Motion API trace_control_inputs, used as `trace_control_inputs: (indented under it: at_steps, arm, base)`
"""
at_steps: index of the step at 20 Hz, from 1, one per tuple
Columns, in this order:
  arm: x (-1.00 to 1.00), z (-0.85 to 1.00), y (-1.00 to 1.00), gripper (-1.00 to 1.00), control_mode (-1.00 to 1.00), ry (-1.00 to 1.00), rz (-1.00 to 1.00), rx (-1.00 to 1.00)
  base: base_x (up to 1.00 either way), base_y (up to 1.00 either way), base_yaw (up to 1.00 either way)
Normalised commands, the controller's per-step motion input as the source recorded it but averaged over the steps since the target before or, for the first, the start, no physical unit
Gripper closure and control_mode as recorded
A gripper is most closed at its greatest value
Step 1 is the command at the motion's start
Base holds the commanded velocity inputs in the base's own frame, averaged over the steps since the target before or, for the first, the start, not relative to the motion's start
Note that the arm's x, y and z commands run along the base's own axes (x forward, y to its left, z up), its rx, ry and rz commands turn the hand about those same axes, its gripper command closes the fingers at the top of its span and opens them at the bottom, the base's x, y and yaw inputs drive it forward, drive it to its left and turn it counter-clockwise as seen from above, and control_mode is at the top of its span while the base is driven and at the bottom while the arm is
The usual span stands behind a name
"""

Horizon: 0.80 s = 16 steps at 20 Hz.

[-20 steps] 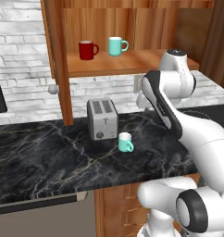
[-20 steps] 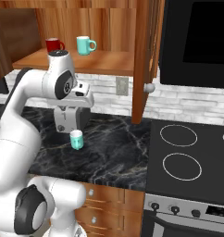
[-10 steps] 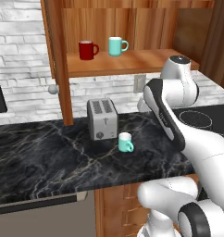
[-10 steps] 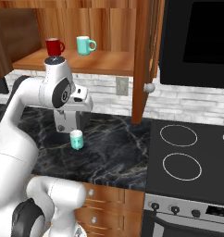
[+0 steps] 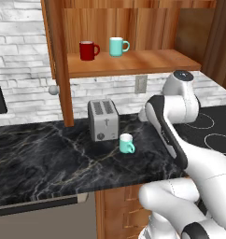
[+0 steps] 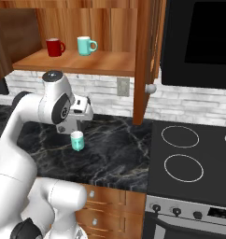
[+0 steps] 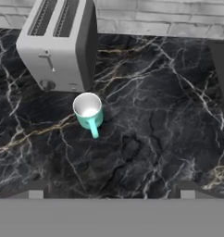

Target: Pick the mug on the counter and place it in the cabinet with the handle facing the right, like the mugs already inside.

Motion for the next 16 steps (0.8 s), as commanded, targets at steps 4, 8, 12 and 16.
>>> trace_control_inputs:
  at_steps: [4,8,12,16]
  arm:
    - [0.00,-0.32,0.03,-1.00,-1.00,0.00,0.01,0.00]
    - [0.00,-0.38,0.07,-1.00,-1.00,0.00,0.02,0.00]
    - [0.00,-0.42,0.09,-1.00,-1.00,0.00,0.06,0.01]
    - [0.00,-0.39,0.08,-1.00,-1.00,0.00,0.08,0.03]
  base:
    - [0.00,0.00,0.00]
    - [0.00,0.00,0.00]
    - [0.00,0.00,0.00]
    - [0.00,0.00,0.00]
